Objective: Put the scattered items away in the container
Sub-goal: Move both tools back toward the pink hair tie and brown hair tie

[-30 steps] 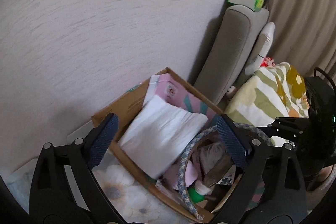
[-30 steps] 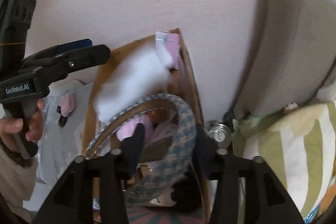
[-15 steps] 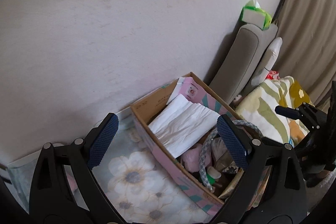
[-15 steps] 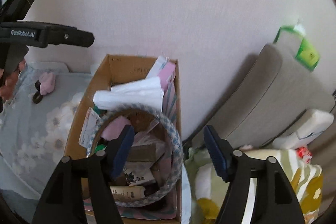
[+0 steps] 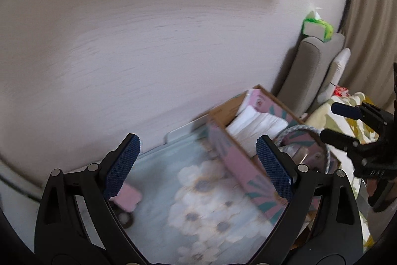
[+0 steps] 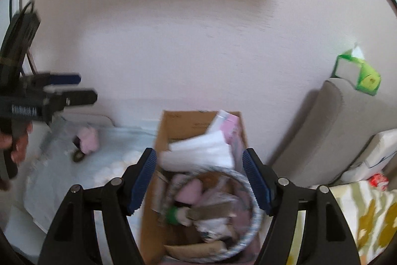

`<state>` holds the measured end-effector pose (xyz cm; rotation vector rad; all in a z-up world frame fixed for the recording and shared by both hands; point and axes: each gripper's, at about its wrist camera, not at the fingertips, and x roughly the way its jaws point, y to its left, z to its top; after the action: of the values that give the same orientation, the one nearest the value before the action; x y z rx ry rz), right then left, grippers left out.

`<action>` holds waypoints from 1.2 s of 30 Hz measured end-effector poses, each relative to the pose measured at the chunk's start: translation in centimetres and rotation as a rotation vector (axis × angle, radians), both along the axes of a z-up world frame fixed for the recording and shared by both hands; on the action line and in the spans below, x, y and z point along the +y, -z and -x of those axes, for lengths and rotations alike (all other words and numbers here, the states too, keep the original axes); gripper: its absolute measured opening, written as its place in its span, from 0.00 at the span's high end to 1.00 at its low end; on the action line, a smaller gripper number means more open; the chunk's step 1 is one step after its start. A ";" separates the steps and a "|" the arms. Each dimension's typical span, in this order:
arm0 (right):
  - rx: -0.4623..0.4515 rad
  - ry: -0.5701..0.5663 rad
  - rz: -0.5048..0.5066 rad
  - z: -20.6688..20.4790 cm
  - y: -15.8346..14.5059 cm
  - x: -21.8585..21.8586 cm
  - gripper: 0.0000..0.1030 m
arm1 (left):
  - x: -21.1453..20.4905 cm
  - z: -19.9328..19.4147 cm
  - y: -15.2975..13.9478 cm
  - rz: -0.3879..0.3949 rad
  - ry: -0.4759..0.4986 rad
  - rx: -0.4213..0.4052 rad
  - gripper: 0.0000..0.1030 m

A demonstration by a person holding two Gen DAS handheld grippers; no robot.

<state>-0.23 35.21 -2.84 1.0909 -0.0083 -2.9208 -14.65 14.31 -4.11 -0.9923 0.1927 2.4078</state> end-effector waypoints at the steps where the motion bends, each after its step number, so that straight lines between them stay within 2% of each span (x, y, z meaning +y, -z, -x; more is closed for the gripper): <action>1: 0.001 -0.018 0.034 0.5 -0.2 -0.6 0.34 | -0.8 -0.1 0.0 0.000 -0.014 -0.001 0.08; 4: -0.009 -0.054 0.073 1.7 -0.6 -2.5 0.34 | -4.3 -0.5 0.0 0.005 -0.085 -0.001 0.08; 10: -0.030 -0.130 0.059 3.9 -0.7 -7.9 0.33 | -12.0 -1.2 0.7 0.015 -0.269 -0.030 0.05; 12: -0.042 -0.145 0.044 4.7 -0.6 -9.8 0.28 | -14.2 -1.5 1.1 0.016 -0.319 -0.036 0.04; 13: -0.046 -0.156 0.040 5.1 -0.4 -10.7 0.23 | -15.7 -1.7 1.5 0.018 -0.356 -0.040 0.03; 14: -0.050 -0.172 0.039 5.6 -0.3 -11.7 0.22 | -16.5 -1.8 1.7 0.020 -0.374 -0.043 0.03; 19: -0.151 -0.268 0.075 8.3 1.6 -15.9 0.22 | -20.5 -2.1 4.5 0.031 -0.467 -0.087 0.03; 24: -0.196 -0.311 0.080 10.9 4.4 -18.9 0.22 | -21.8 -1.7 8.3 0.031 -0.476 -0.149 0.03; 30: -0.307 -0.360 0.108 14.2 9.8 -21.0 0.22 | -20.5 -1.4 14.6 0.016 -0.398 -0.232 0.03; 33: -0.351 -0.391 0.103 15.3 12.2 -21.9 0.22 | -18.7 -1.1 17.2 0.015 -0.354 -0.226 0.03; 36: -0.391 -0.426 0.088 16.3 14.4 -23.2 0.22 | -17.3 -0.3 18.6 0.017 -0.320 -0.225 0.03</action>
<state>-16.53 12.01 -17.28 1.4235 0.0773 -2.2837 -14.37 -3.00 -22.70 -1.3808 -0.0298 2.5502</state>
